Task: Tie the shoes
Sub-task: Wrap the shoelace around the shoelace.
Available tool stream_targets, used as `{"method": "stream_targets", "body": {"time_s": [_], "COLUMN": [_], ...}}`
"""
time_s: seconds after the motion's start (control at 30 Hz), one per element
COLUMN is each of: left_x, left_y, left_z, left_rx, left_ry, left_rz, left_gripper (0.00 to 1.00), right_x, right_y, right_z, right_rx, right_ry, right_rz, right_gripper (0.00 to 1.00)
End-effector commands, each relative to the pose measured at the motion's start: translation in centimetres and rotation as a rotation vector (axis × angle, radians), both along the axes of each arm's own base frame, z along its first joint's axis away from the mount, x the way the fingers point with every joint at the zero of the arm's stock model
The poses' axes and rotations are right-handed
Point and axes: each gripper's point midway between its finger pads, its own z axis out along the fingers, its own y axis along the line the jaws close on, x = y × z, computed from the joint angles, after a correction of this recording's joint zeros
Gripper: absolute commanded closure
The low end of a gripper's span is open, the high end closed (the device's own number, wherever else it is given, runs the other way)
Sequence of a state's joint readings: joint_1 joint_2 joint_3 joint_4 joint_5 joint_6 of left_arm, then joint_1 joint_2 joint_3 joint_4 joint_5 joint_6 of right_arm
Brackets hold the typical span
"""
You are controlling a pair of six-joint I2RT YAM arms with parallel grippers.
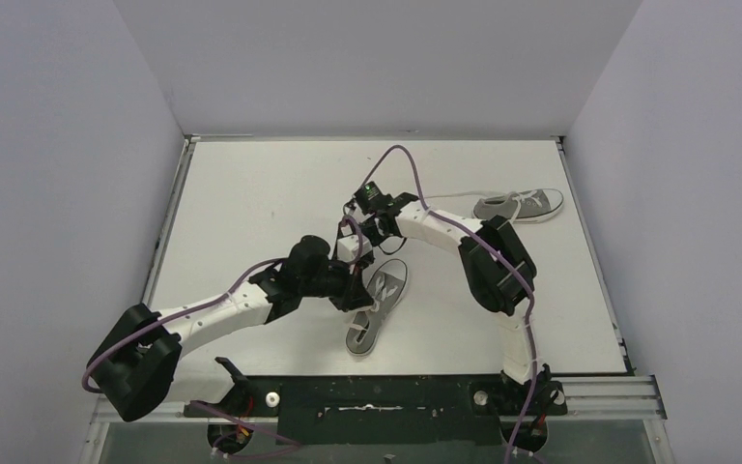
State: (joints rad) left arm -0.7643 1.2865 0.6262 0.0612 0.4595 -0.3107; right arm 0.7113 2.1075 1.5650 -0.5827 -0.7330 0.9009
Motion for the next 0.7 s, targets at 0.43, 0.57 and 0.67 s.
{"method": "stream_targets", "body": {"time_s": [0.43, 0.57, 0.67], "left_x": [0.7, 0.5, -0.1], "left_y": [-2.2, -2.4, -2.1], "left_z": [2.3, 2.8, 2.6], "left_rx": [-0.079, -0.087, -0.067], "left_ry": [0.169, 0.168, 0.197], "left_rz": [-0.051, -0.073, -0.093], "left_gripper": [1.0, 1.0, 1.0], "right_x": [-1.0, 1.9, 2.3], "right_y": [-14.4, -14.0, -11.9], "right_z": [1.6, -0.2, -1.0], "right_rx": [-0.221, -0.228, -0.175], "right_ry": [-0.181, -0.223, -0.248], "right_rz": [-0.131, -0.266, -0.2], "right_gripper": [0.43, 0.53, 0.56]}}
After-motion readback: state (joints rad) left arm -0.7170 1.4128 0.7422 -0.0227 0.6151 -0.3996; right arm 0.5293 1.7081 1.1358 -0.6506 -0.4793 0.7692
